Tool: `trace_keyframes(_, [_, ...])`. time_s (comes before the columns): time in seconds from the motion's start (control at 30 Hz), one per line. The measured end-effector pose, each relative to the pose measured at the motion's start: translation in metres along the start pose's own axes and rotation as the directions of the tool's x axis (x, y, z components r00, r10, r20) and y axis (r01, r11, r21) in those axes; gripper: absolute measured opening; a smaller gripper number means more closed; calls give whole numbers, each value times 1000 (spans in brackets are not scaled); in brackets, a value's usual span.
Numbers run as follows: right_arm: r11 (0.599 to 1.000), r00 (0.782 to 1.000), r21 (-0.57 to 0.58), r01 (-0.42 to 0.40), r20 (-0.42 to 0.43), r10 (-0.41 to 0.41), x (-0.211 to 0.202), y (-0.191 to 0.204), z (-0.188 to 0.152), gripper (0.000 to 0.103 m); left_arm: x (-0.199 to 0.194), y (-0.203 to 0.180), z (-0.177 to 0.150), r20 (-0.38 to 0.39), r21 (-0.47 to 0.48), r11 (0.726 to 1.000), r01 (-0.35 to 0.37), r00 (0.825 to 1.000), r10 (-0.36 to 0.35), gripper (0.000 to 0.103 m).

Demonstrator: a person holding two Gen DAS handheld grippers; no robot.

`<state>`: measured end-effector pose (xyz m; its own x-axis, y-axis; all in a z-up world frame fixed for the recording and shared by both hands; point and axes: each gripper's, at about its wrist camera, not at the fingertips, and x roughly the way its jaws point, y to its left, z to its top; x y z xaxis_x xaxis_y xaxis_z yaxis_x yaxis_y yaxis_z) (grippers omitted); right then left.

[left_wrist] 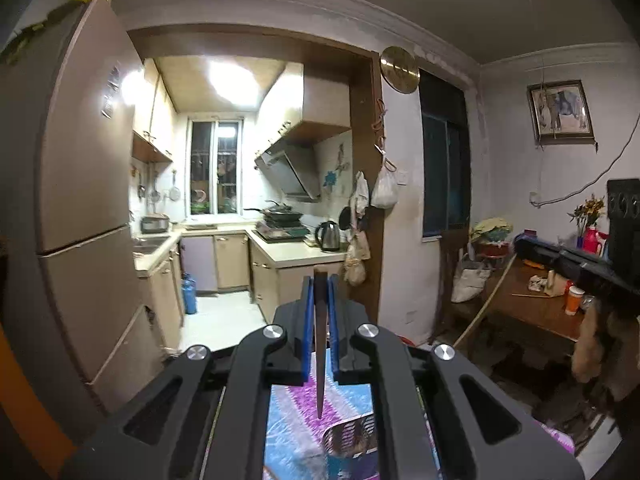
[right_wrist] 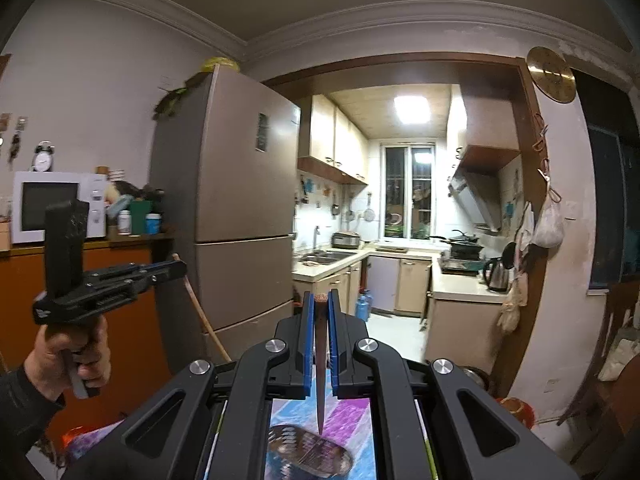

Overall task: Organize utensils
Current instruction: 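Lower the left gripper's chopstick into the blue holder while the right gripper releases its own, then move both grippers back to the table and grasp one chopstick each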

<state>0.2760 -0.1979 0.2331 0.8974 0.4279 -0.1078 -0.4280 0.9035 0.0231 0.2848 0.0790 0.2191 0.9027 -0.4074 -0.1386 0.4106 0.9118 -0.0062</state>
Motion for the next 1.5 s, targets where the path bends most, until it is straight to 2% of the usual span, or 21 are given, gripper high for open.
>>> trace_keyframes(0.1, [1000, 998, 16, 11, -63, -10, 31, -12, -10, 8, 31, -3, -2, -66, -12, 999, 46, 997, -46, 5])
trace_keyframes(0.2, [1000, 993, 29, 12, -114, -9, 53, -17, -30, 8, 65, -13, -19, -143, 11, 997, 76, 987, -73, 5])
trace_keyframes(0.5, [999, 977, 49, 3, -211, 7, 91, -20, -72, 8, 122, -15, -82, -296, 10, 995, 97, 951, -90, 5])
trace_keyframes(0.8, [998, 967, 63, 6, -255, 10, 103, -26, -94, 8, 138, -10, -111, -347, -14, 996, 92, 933, -91, 5])
trace_keyframes(1.0, [998, 969, 70, 11, -246, 7, 98, -27, -94, 8, 140, -11, -109, -347, -18, 996, 90, 934, -91, 6])
trace_keyframes(1.1, [997, 976, 71, 23, -220, -7, 87, -27, -89, 9, 131, -9, -105, -327, -25, 997, 74, 942, -78, 6])
trace_keyframes(1.17, [997, 981, 66, 34, -194, -21, 74, -26, -86, 13, 117, -8, -101, -304, -27, 998, 62, 950, -67, 6])
trace_keyframes(1.23, [998, 989, 50, 41, -147, -33, 51, -21, -81, 18, 93, -10, -99, -266, -11, 999, 44, 963, -45, 17])
trace_keyframes(1.3, [998, 994, 41, 41, -102, -37, 24, -16, -80, 20, 56, -14, -104, -211, 15, 1000, 18, 977, -15, 43])
trace_keyframes(1.37, [998, 997, 35, 42, -62, -40, -5, -10, -84, 26, 20, -20, -117, -174, 44, 999, -6, 985, 14, 52])
trace_keyframes(1.5, [998, 999, 49, 39, -17, -39, -68, 9, -118, 29, -43, -34, -164, -167, 54, 998, -33, 985, 42, 57])
